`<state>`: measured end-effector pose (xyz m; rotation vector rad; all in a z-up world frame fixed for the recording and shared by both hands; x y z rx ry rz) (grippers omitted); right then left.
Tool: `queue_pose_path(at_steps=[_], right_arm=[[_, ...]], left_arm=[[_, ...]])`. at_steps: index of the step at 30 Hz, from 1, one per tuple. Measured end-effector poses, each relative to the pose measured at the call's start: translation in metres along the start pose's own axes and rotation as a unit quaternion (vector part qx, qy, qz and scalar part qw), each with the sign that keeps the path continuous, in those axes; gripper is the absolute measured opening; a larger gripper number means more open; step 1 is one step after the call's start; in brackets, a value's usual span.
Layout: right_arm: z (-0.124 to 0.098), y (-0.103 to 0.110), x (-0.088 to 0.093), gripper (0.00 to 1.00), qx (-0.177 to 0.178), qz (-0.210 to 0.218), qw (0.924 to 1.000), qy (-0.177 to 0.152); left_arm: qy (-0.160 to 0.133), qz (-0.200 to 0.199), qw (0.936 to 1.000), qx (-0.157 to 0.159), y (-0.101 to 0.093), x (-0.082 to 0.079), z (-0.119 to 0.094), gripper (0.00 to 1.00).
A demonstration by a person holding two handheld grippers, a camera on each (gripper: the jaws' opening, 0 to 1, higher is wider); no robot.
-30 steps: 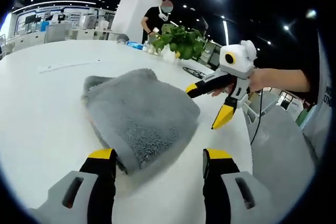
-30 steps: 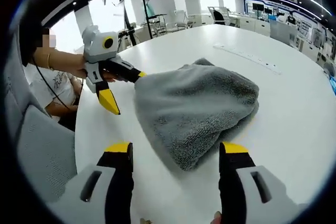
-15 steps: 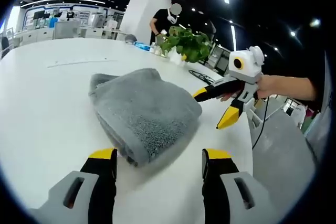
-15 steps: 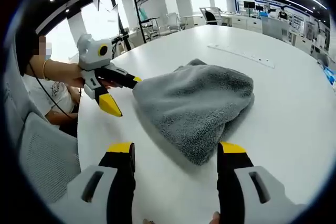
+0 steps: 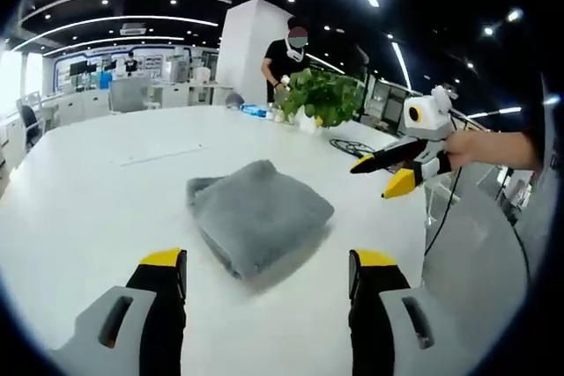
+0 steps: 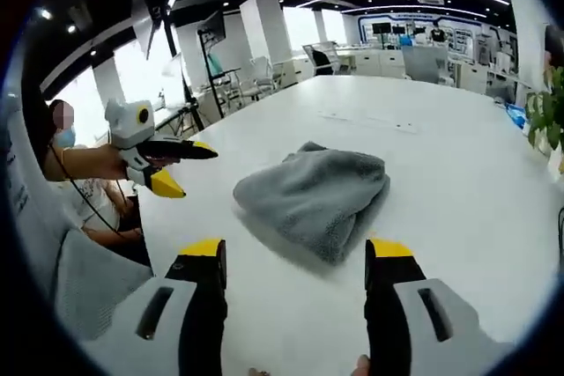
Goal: Fold the towel on the table until its edges align and the towel forms a compact rectangular stack.
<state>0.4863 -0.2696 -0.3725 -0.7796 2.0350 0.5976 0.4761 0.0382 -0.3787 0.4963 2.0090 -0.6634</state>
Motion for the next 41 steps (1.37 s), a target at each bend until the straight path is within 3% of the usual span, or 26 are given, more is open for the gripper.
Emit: queue_pose_path(at_steps=[4,8,14,23,29,41], right_arm=[[-0.022,0.007,0.001,0.63,0.018,0.007,0.9997,-0.015],[-0.043,0.019,0.004,0.63,0.036,0.022,0.9985,-0.036],[-0.061,0.033,0.010,0.64,0.052,0.017,0.9977,-0.040],[-0.074,0.052,0.027,0.65,0.056,0.031,0.9966,-0.052],[-0.076,0.059,0.039,0.65,0.051,0.014,0.9981,-0.031],[-0.086,0.057,0.036,0.66,0.057,0.014,0.9973,-0.044]], left_arm=[[-0.020,-0.026,0.9991,-0.025,-0.002,0.001,-0.026,0.83],[-0.048,-0.037,0.9971,-0.047,-0.018,-0.003,-0.055,0.84],[-0.060,-0.040,0.9955,-0.061,-0.029,0.002,-0.075,0.89],[-0.063,-0.047,0.9943,-0.073,-0.046,0.013,-0.094,0.91],[-0.072,-0.052,0.9929,-0.080,-0.049,0.015,-0.103,0.92],[-0.074,-0.050,0.9921,-0.088,-0.057,0.020,-0.113,0.93]])
Point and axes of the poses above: the point that each gripper's makers call its tool centre point, and the gripper's own axes: z roughly forward along the fingers, y roughly to its left, x roughly out of its underside, the point moved 8 cm from there along -z, roughly backward along the fingers, and after that the axes turned 6 degrees about -z, right-handed, at the moved point
